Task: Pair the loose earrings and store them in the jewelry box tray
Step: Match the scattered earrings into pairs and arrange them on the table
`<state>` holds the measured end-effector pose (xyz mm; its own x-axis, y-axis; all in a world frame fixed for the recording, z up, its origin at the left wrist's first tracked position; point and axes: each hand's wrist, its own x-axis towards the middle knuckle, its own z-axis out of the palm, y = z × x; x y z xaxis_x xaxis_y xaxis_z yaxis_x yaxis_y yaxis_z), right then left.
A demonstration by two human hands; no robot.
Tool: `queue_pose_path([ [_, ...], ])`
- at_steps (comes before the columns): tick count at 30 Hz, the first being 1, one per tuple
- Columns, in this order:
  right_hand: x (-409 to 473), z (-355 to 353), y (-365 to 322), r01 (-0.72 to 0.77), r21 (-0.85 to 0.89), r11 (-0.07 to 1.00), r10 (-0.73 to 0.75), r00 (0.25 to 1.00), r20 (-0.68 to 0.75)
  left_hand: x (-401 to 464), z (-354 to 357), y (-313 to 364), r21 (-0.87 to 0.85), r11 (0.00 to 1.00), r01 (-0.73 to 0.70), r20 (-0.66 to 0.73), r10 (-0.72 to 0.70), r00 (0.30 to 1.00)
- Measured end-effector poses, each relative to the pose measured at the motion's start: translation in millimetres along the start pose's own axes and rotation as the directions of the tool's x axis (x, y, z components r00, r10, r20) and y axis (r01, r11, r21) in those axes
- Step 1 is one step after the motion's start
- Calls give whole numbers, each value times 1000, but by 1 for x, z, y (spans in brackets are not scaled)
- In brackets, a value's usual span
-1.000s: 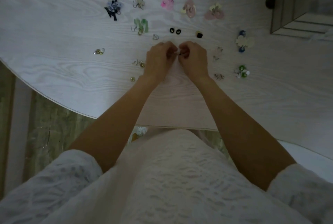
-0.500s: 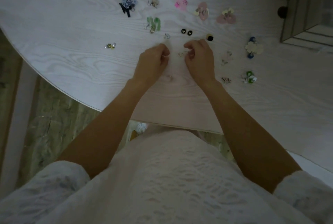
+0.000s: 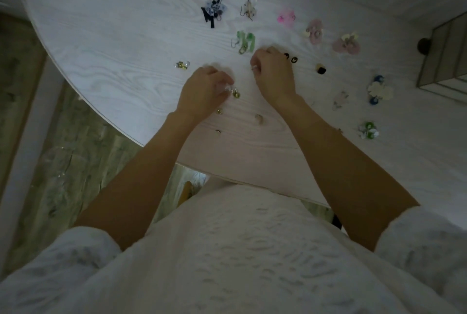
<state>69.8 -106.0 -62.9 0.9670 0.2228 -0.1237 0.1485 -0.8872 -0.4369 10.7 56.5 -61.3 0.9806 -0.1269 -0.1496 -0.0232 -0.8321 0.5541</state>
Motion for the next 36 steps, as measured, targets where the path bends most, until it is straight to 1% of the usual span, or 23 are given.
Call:
queue_pose_path([
  [2,-2,4,-9,36,44,998,-37,999,30,3,0,-1,-18,999,29,-16,-29,999],
  [5,1,11,-26,71,115,991,-77,996,52,7,-5,-7,-63,991,122,-101,-128,987],
  [7,5,17,-36,68,148,987,-79,994,71,10,-9,-11,-64,985,161,-136,-168,976],
  [12,8,21,-53,-49,334,941,14,994,106,16,-13,-12,-120,977,177,-169,-195,966],
  [17,1,15,-48,-79,374,924,29,990,137,15,-13,-10,-131,973,189,-166,-209,964],
  [20,-5,4,-42,-65,390,918,24,994,108,12,-14,-12,-161,970,183,-170,-210,963],
  [23,-19,-10,-28,-55,394,918,43,998,38,3,-18,-12,-228,957,181,-192,-226,955],
  [26,-40,-15,-10,-30,334,942,38,999,-19,-16,-19,-10,-232,964,129,-198,-177,964],
  [29,-59,-9,1,-23,250,968,25,1000,-4,-31,-10,-3,-191,979,73,-141,-101,985],
  [33,-69,3,-5,19,216,976,-31,998,51,-24,7,8,-156,983,101,-112,-119,987],
  [36,-65,8,-13,67,168,983,-78,995,62,-14,12,14,-101,993,65,-92,-74,993],
])
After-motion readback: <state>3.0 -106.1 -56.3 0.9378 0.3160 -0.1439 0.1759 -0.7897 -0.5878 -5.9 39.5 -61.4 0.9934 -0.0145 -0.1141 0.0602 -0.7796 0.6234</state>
